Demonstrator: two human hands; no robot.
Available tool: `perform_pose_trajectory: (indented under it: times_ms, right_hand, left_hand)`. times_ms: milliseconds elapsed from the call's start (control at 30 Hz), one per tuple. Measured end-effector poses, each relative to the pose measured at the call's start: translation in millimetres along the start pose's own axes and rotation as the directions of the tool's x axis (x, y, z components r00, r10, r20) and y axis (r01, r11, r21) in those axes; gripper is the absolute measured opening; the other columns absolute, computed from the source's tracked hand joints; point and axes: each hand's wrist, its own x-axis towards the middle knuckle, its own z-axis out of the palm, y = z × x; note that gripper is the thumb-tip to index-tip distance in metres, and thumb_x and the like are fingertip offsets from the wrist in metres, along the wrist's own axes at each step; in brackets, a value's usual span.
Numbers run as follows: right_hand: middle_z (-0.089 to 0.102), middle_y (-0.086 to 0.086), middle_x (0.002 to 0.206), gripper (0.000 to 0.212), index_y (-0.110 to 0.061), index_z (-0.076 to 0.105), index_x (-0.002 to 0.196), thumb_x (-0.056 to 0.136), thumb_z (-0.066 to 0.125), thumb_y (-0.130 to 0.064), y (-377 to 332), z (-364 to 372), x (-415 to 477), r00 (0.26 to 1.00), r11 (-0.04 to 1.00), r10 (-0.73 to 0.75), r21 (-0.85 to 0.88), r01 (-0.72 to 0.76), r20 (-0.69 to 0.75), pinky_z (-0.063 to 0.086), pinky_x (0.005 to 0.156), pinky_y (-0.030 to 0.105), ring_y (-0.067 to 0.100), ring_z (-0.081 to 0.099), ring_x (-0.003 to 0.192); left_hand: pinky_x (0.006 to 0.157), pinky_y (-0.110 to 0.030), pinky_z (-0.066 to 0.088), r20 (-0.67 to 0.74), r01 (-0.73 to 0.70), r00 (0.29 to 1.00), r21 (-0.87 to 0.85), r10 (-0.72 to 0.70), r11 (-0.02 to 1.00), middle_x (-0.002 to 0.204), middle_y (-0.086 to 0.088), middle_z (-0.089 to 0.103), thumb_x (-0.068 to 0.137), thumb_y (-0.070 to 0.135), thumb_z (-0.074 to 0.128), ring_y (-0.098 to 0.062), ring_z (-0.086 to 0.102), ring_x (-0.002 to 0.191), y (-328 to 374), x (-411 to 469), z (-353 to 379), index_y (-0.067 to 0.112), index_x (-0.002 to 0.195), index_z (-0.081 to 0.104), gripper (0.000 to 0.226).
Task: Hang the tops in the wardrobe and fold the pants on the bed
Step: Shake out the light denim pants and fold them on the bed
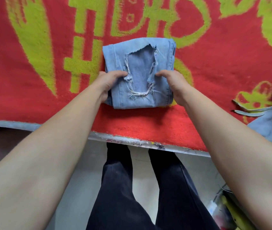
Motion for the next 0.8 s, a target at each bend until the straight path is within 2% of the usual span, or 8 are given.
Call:
perform_pose_trajectory:
  times_ms: [67,133,200,333,533,633,700,800]
  right_hand:
    - [0.077,-0.004,0.082,0.023,-0.018,0.073,0.095,0.074,0.071,-0.025,0,-1,-1,1.000,1.000,0.000,-0.015,0.000,0.025,0.052,0.054,0.021,0.012,0.071,0.065]
    - [0.076,-0.001,0.078,0.026,-0.016,0.074,0.088,0.065,0.071,-0.029,0,-2,-4,0.997,0.999,0.039,-0.009,-0.039,0.069,0.055,0.055,0.026,0.015,0.070,0.062]
    - [0.078,0.006,0.085,0.037,-0.015,0.075,0.090,0.057,0.071,-0.031,1,0,-10,0.993,0.997,0.072,-0.005,-0.071,0.099,0.059,0.064,0.037,0.021,0.071,0.068]
    - [0.078,0.010,0.088,0.039,-0.012,0.075,0.097,0.060,0.069,-0.024,0,-4,-34,0.990,0.999,0.045,-0.021,-0.042,0.135,0.058,0.063,0.034,0.024,0.072,0.072]
    - [0.073,0.011,0.117,0.050,-0.013,0.062,0.125,0.076,0.073,-0.009,-44,-29,-117,0.937,0.997,-0.050,-0.035,0.066,0.345,0.051,0.100,0.053,0.034,0.069,0.107]
    - [0.071,0.008,0.122,0.051,-0.021,0.059,0.128,0.080,0.074,-0.014,-87,-36,-170,0.861,0.988,-0.130,-0.012,0.156,0.492,0.055,0.096,0.047,0.028,0.070,0.109]
    - [0.067,0.015,0.127,0.051,-0.016,0.061,0.131,0.081,0.062,-0.027,-114,-38,-201,0.793,0.990,-0.128,0.025,0.141,0.596,0.049,0.100,0.048,0.032,0.066,0.108]
    - [0.064,0.012,0.099,0.053,-0.018,0.070,0.118,0.081,0.043,-0.045,-154,-30,-241,0.663,0.994,-0.090,0.026,0.105,0.744,0.041,0.079,0.040,0.030,0.054,0.085]
  left_hand:
    - [0.065,-0.051,0.060,0.067,0.007,0.998,-0.004,-0.006,1.000,0.102,-0.011,0.075,0.072,0.020,0.081,-0.025,0.075,0.084,-1,2,-3,0.009,0.121,0.064,0.054]
    - [0.080,-0.049,0.059,0.181,0.026,0.983,-0.047,-0.017,0.999,0.102,-0.011,0.075,0.077,0.015,0.074,-0.027,0.073,0.092,-3,3,-8,0.011,0.110,0.072,0.033]
    - [0.076,-0.043,0.060,0.256,0.056,0.966,-0.078,-0.035,0.995,0.095,-0.009,0.076,0.079,0.011,0.068,-0.025,0.073,0.086,-7,-3,-11,0.014,0.098,0.074,0.019]
    - [0.072,-0.040,0.060,0.308,0.067,0.951,-0.121,-0.026,0.990,0.096,-0.010,0.075,0.082,0.006,0.065,-0.025,0.073,0.086,-16,-32,-21,0.013,0.098,0.074,0.020]
    - [0.076,-0.040,0.061,0.230,-0.078,0.966,-0.188,0.121,0.979,0.106,-0.015,0.073,0.085,0.007,0.067,-0.030,0.069,0.093,5,-138,-52,0.006,0.117,0.068,0.033]
    - [0.081,-0.039,0.059,0.169,-0.169,0.960,-0.282,0.222,0.945,0.117,-0.019,0.069,0.086,0.010,0.064,-0.032,0.068,0.103,22,-204,-74,0.002,0.127,0.062,0.042]
    - [0.082,-0.039,0.058,0.137,-0.190,0.955,-0.397,0.263,0.898,0.114,-0.016,0.071,0.085,0.015,0.061,-0.029,0.069,0.102,29,-249,-89,0.005,0.122,0.065,0.039]
    - [0.087,-0.041,0.054,0.038,-0.252,0.948,-0.511,0.315,0.822,0.114,-0.015,0.071,0.088,0.023,0.056,-0.029,0.068,0.102,29,-314,-111,0.006,0.118,0.067,0.036]
